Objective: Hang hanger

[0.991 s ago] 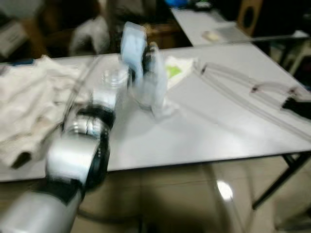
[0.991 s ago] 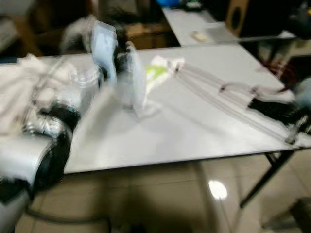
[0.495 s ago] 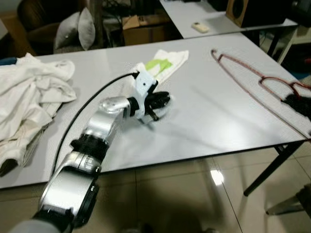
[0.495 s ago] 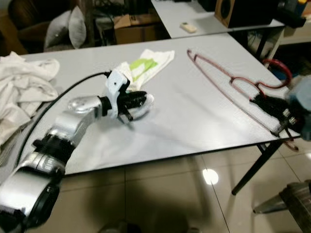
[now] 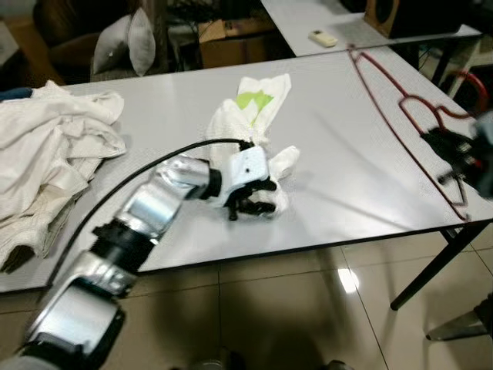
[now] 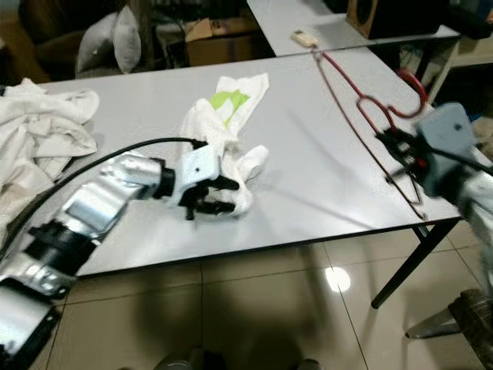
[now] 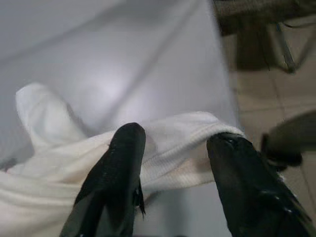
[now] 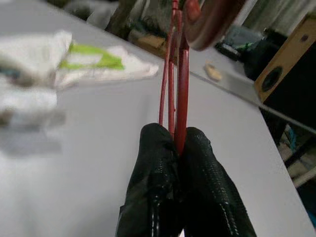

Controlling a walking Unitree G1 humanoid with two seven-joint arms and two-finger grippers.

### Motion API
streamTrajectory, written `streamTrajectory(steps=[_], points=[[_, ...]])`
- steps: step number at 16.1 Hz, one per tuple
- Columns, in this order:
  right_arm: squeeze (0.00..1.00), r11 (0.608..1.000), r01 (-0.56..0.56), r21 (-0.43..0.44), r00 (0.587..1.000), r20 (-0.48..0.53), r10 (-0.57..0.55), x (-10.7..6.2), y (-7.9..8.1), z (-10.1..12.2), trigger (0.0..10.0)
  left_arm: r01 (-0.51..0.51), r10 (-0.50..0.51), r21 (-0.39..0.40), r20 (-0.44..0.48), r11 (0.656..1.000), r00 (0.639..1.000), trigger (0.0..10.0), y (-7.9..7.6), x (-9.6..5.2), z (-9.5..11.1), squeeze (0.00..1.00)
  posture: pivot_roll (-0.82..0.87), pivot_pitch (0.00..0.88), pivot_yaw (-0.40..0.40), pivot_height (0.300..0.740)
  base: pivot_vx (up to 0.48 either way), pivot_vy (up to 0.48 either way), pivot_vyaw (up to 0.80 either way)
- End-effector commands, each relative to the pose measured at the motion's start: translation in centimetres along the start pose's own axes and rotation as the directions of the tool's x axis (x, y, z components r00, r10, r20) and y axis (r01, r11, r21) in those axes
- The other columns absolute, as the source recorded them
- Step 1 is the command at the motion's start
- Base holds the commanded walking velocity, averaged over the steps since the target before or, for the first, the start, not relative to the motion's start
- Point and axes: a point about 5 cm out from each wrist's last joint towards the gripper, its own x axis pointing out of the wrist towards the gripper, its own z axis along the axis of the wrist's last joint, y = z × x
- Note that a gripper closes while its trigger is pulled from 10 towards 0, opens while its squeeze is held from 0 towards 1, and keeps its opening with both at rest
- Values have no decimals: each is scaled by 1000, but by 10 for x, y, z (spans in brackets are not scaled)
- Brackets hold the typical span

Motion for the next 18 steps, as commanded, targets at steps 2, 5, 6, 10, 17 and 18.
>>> streamTrajectory(steps=[2, 5, 6, 10, 17, 18], points=[[0, 1000, 9, 6, 1000, 15, -9, 14, 5, 7, 10000, 41, -39, 48, -54, 998, 998, 10000, -3, -13, 0, 1000, 3, 0, 88, 723, 0, 0, 0], [0, 999, -24, 47, 999, 38, 22, 21, 15, 16, 10000, 54, -53, 10, -87, 998, 995, 10000, -6, -36, -5, 1000, 11, 0, 72, 723, 0, 0, 0], [0, 998, -24, 55, 999, 28, 22, 22, 16, 16, 10000, 50, -50, -3, -83, 999, 995, 10000, -6, -40, -5, 1000, 11, 0, 72, 723, 0, 0, 0], [0, 987, 11, 160, 1000, -5, -10, 18, 23, 8, 10000, -285, 282, 49, 66, 957, 957, 10000, 25, -60, 5, 1000, 5, 0, 75, 723, 0, 0, 0], [0, 934, 154, 321, 972, 120, -202, 8, 42, 24, 10000, -610, 709, -385, 205, 693, 675, 10000, 30, -90, -16, 0, -22, 0, 106, 723, 0, 0, 0], [0, 930, 163, 329, 971, 116, -211, 6, 44, 24, 10000, -616, 730, -422, 198, 666, 654, 10000, 27, -90, -19, 0, -22, 0, 106, 723, 0, 0, 0]])
